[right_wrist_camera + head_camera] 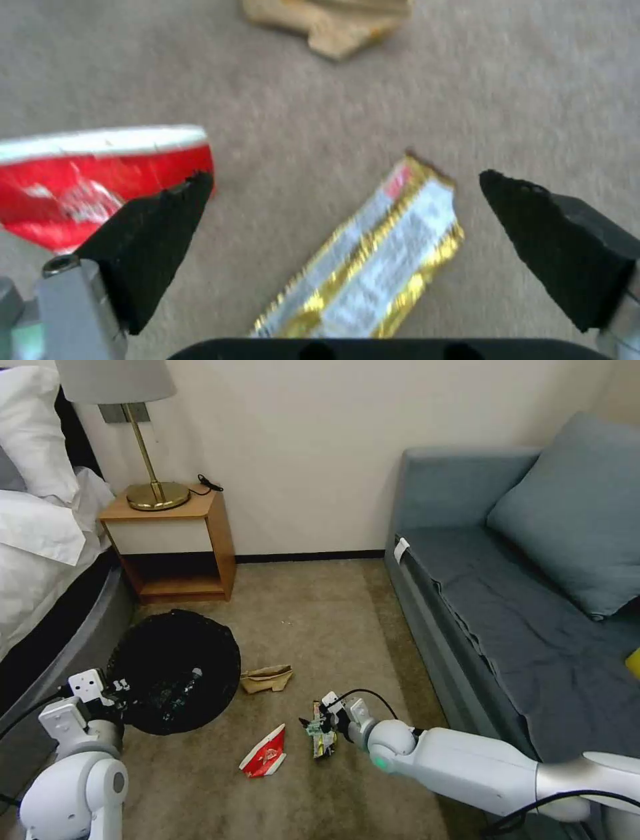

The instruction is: Pick up the trash bin, then pick up the garbage on the floor and place it into the trash bin.

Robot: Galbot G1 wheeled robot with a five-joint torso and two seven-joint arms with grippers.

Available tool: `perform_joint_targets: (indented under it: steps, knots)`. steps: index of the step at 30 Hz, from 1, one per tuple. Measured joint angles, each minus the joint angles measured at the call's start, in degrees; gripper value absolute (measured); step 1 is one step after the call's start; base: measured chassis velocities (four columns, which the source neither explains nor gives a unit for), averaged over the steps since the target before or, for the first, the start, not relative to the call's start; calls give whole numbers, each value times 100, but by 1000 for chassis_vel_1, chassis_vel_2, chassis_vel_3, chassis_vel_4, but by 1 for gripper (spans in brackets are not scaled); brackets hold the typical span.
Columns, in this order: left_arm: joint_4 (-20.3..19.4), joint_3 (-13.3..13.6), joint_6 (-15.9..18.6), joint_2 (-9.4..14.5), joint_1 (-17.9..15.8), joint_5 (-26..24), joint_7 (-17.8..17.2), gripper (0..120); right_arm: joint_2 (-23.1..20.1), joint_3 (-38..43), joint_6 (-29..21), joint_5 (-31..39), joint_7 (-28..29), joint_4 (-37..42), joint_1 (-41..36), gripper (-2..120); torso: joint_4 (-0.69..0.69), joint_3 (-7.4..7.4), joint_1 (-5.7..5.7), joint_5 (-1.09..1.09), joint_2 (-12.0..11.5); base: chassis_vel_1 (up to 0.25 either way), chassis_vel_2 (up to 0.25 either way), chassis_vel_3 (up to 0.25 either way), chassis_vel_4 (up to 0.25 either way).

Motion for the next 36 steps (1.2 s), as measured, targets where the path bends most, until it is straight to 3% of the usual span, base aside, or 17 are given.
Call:
perform_joint_targets:
  steps: [6,16,36]
  knots:
    - [2,4,-6,21,51,5,1,2,147,65,-339,174,419,-105,-128,100,0,0,0,1,0,0,0,0,0]
    - [-22,-35,-10,43,75,-1,0,2,410,-41,-385,203,466,-517,-165,100,1,0,0,0,0,0,0,0,0]
    - [-198,-54,-63,-39,-11,-20,36,2,321,-106,-290,390,584,-722,-305,100,1,0,0,1,0,0,0,0,0]
